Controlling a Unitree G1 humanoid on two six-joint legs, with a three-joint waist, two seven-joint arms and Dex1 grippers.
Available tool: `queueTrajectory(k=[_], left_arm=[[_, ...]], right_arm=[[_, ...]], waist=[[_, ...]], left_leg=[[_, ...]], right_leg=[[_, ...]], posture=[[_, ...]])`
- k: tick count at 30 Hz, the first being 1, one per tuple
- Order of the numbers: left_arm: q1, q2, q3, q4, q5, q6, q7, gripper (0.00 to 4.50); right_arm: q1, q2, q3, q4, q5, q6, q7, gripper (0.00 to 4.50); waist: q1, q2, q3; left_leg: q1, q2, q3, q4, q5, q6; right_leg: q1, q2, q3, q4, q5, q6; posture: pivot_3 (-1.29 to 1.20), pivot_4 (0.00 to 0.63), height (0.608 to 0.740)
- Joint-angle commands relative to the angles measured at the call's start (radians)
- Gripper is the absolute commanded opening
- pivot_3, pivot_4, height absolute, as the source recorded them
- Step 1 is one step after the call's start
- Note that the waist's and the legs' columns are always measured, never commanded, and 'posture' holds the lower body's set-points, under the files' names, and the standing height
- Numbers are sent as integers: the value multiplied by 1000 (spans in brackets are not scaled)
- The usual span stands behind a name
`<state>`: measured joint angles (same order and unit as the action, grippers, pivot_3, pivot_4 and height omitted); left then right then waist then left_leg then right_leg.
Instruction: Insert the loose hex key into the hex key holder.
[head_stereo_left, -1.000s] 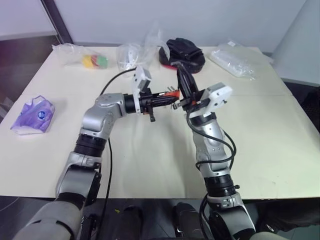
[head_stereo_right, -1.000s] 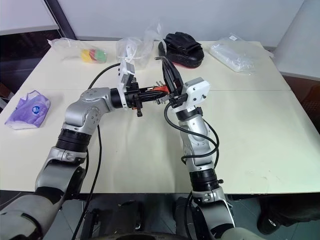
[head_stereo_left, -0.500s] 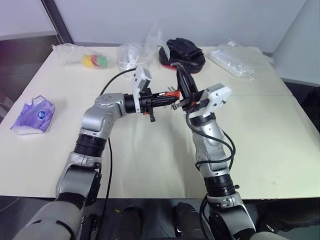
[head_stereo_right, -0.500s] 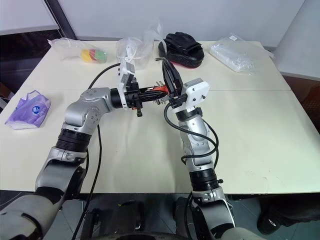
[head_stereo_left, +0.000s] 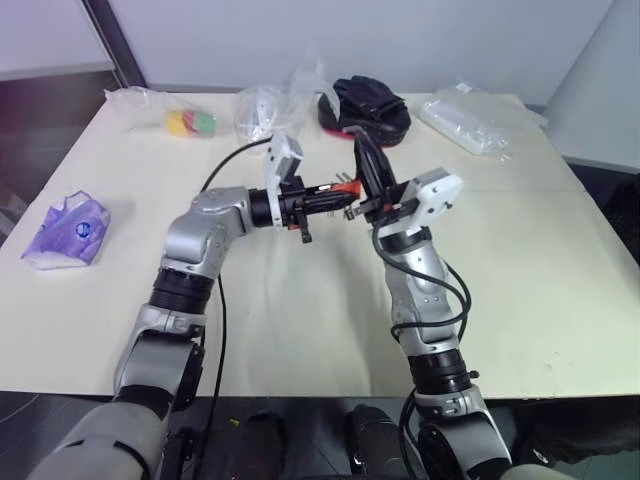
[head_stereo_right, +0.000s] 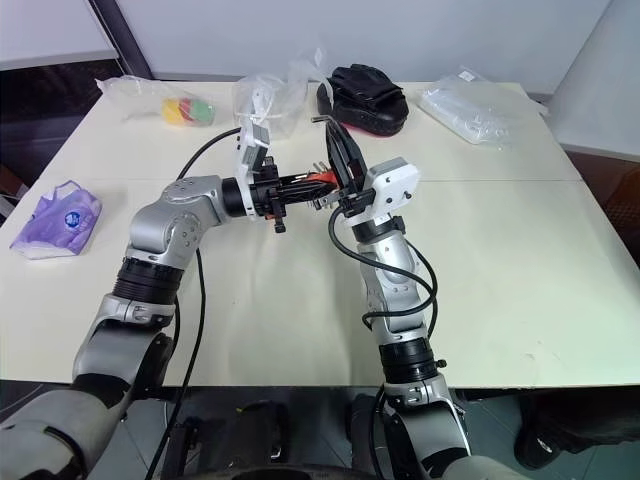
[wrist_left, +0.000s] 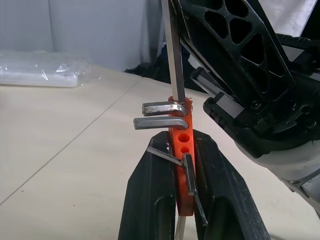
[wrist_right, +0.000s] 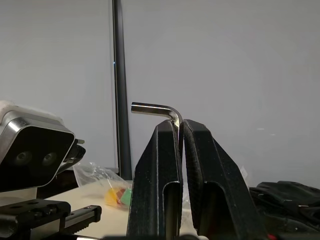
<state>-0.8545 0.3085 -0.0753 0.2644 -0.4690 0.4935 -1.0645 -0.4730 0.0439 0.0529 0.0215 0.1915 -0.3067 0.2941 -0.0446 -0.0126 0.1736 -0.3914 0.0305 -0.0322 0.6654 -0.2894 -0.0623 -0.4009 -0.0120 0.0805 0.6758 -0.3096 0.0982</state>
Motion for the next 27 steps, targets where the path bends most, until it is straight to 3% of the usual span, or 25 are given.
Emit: queueTrajectory(k=[1, 27], left_arm=[[-35, -2, 38, -35, -24, -18, 1, 0], [-34, -6, 38, -32, -12, -31, -2, 0]], right_arm=[[18, -5, -13, -37, 15, 13, -8, 54], [51, -55, 25, -80, -45, 20, 1, 54]], waist=[[0, 0, 0], [0, 0, 0]], left_leg=[[0, 0, 0, 0, 0, 0], [0, 0, 0, 0, 0, 0]], right_leg=[[0, 0, 0, 0, 0, 0], [0, 0, 0, 0, 0, 0]], posture=[[0, 150, 740], [0, 150, 740]])
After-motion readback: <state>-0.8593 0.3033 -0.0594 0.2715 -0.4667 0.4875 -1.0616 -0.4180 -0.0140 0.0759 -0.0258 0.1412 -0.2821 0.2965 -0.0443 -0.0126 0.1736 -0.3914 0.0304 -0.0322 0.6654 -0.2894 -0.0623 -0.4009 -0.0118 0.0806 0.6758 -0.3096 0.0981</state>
